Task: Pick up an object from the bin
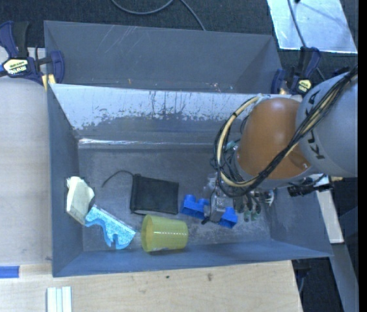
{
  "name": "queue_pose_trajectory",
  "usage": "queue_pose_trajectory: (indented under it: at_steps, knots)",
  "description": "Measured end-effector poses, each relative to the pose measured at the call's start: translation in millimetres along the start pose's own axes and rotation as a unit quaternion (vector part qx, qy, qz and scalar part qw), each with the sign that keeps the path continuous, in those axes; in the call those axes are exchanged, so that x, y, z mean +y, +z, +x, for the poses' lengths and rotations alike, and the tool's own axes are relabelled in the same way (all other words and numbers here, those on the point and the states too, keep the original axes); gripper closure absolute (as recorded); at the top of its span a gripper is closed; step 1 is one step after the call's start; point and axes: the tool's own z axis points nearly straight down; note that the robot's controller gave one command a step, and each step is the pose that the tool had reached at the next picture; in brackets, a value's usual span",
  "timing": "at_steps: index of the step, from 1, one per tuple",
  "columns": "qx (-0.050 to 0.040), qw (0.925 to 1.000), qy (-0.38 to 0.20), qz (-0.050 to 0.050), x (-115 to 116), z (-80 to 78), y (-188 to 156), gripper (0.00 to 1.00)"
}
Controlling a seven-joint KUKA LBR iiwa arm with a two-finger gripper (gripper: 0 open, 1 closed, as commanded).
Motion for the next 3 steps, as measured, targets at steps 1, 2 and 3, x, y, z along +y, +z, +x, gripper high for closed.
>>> queue_pose_trajectory:
  at_steps: [1,2,3]
  knots:
    - [0.0000,1.0000,0.000,0.000,0,0.0,0,1.00]
    - [0.0002,0.9999,0.014,0.000,4,-2.8,-99,1.00]
    - [0.0002,0.9999,0.014,0.000,4,-2.8,-99,0.00]
